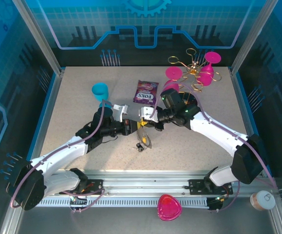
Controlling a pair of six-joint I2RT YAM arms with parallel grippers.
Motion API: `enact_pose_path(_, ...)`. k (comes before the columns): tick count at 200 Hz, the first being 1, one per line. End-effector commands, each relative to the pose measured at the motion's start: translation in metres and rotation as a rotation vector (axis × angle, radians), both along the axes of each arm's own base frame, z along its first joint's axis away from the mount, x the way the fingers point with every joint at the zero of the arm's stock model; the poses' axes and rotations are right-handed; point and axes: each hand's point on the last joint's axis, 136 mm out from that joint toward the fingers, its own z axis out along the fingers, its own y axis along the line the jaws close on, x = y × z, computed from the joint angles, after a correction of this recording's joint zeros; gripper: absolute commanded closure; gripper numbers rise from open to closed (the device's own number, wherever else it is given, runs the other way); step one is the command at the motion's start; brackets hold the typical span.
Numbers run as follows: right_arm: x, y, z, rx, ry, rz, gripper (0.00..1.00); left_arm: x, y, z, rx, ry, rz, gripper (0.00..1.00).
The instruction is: Put the keys on the keyring
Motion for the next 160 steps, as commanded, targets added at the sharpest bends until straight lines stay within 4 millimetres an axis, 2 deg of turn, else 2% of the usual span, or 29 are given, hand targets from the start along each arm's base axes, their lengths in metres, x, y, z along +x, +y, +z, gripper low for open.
enact_pose_path(1,-0.004,0.006,0.000,-0.006,-0.002,0.031,1.00,0.007,-0.006,0.036,-0.082,-0.081,-0.013,1.00)
enact_pose_path(55,-0.011,0.004,-0.001,-0.013,0.042,0.040,1.00,0.010,-0.003,0.037,-0.070,-0.099,0.007,1.00)
enact_pose_path(109,-0.014,0.003,0.006,0.010,0.081,0.018,1.00,0.023,0.013,0.038,-0.008,-0.177,0.114,1.00)
enact_pose_path(149,-0.015,0.008,0.011,0.042,0.104,0.002,1.00,0.028,0.012,0.047,-0.013,-0.235,0.119,1.00)
enact_pose_path(160,-0.016,0.009,0.013,0.050,0.106,0.002,0.96,0.028,0.010,0.049,-0.013,-0.257,0.114,1.00)
